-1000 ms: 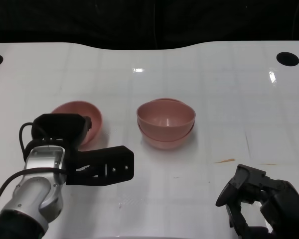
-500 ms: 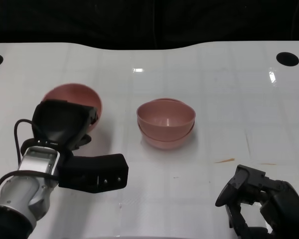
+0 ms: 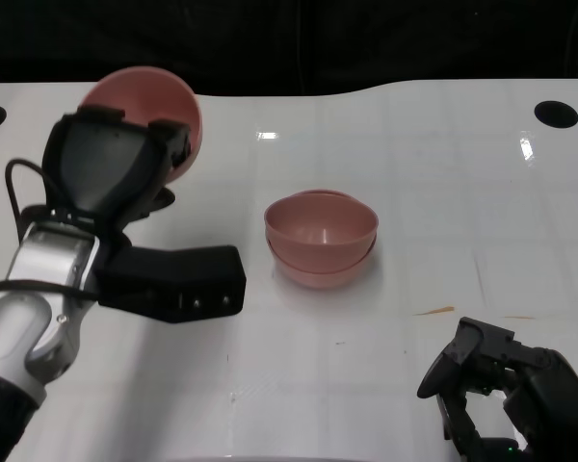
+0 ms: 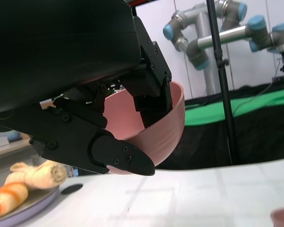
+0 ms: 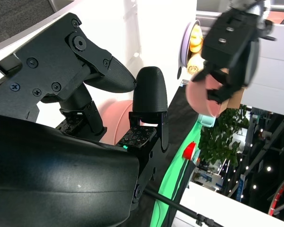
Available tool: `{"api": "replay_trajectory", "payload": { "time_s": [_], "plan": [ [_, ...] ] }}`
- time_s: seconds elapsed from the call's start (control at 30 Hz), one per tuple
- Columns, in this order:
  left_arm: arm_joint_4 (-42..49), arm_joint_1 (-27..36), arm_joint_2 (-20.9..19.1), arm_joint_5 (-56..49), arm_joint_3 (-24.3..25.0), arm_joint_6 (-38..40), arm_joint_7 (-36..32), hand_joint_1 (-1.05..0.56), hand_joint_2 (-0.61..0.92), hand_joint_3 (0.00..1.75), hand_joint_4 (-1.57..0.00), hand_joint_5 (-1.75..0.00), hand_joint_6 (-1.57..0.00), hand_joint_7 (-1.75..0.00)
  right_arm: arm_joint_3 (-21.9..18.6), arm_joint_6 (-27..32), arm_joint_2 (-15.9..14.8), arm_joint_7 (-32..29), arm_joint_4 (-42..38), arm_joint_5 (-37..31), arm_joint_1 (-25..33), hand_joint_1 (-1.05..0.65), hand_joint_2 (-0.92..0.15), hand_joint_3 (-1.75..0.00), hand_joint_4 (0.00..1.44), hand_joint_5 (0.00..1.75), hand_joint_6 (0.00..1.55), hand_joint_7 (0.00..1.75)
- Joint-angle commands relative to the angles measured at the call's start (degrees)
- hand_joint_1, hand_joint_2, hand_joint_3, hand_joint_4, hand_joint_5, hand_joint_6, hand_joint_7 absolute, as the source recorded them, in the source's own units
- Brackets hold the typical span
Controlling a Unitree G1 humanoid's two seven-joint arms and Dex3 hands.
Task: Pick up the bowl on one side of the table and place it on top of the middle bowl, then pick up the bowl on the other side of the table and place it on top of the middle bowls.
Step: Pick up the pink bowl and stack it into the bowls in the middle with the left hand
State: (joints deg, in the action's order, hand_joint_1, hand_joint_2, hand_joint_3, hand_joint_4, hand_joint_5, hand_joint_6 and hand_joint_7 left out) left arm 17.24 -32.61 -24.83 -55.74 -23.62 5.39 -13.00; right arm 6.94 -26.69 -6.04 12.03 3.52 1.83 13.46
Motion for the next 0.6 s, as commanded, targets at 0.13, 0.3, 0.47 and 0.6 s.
{"api": "replay_trajectory", "payload": {
  "time_s": [0.13,0.3,0.47,0.6],
  "plan": [
    [-2.1,-4.55,-0.05,2.43,1.79,-3.64,1.22,-0.34,0.91,0.01,-0.87,-1.75,-0.86,-0.98,-0.75,0.29,-0.07,-0.16,-0.22,0.31,-0.1,-0.17,-0.45,-1.31,0.83,1.75,0.77,1.47],
    [-1.72,-7.75,1.5,8.54,2.32,-7.22,7.62,-0.35,0.92,0.07,-0.88,-1.75,-0.77,-1.4,-0.7,0.62,-0.05,-0.24,-0.3,0.09,-0.21,-0.18,-0.45,-1.31,0.84,1.75,0.77,1.47],
    [-0.61,-9.99,3.57,12.5,1.96,-9.05,13.04,-0.32,0.91,0.07,-0.87,-1.75,-0.73,-1.63,-0.53,0.62,0.05,-0.28,-0.22,-0.06,-0.19,-0.18,-0.45,-1.32,0.84,1.75,0.77,1.48],
    [0.02,-10.75,5.0,16.75,2.23,-10.41,17.8,-0.26,0.92,0.16,-0.87,-1.75,-0.73,-1.74,-0.38,0.44,0.25,-0.35,-0.35,-0.15,-0.21,-0.18,-0.44,-1.32,0.84,1.75,0.77,1.48]
  ]
}}
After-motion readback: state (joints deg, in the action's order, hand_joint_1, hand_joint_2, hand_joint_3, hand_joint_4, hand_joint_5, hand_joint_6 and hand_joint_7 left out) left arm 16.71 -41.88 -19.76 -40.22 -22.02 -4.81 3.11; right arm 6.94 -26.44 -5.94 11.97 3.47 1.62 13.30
